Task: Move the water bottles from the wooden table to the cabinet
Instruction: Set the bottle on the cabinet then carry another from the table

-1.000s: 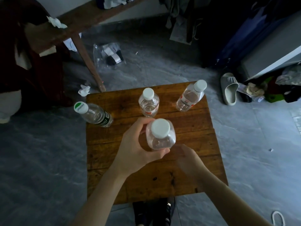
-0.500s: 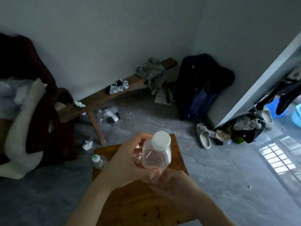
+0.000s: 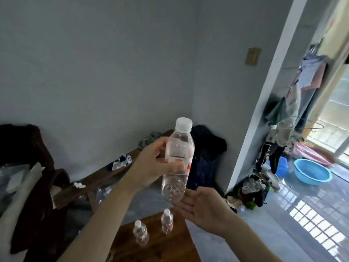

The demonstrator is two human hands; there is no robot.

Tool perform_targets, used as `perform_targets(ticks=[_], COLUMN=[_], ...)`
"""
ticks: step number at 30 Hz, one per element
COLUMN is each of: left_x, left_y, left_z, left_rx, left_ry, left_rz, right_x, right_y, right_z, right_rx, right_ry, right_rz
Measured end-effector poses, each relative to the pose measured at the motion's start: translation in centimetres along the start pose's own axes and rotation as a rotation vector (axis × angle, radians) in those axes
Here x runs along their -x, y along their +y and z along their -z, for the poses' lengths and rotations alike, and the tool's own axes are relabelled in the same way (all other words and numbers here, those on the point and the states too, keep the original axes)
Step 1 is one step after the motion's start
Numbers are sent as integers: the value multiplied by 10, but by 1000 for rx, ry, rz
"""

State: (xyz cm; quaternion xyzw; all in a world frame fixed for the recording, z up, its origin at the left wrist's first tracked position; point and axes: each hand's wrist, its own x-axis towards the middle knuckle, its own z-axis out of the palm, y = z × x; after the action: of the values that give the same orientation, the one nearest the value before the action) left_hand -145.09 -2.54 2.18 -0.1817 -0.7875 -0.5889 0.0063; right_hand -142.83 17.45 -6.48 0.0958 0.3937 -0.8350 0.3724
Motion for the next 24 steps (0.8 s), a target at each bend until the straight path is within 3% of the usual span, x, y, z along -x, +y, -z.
perform_targets(ticks=[8, 18, 24], left_x=[-30, -41, -34], left_y=[54, 85, 94], left_z=[-34, -92, -150], left_rx=[27, 43, 95], left_ry=[-167, -447, -588], left_rz=[-76, -164, -234], right_x=[63, 128, 185], right_y=[-32, -25, 14], right_z=[2, 14, 29], right_rx=[-18, -89, -342], right_ry=[93, 278, 451], right_rz=[116, 282, 436])
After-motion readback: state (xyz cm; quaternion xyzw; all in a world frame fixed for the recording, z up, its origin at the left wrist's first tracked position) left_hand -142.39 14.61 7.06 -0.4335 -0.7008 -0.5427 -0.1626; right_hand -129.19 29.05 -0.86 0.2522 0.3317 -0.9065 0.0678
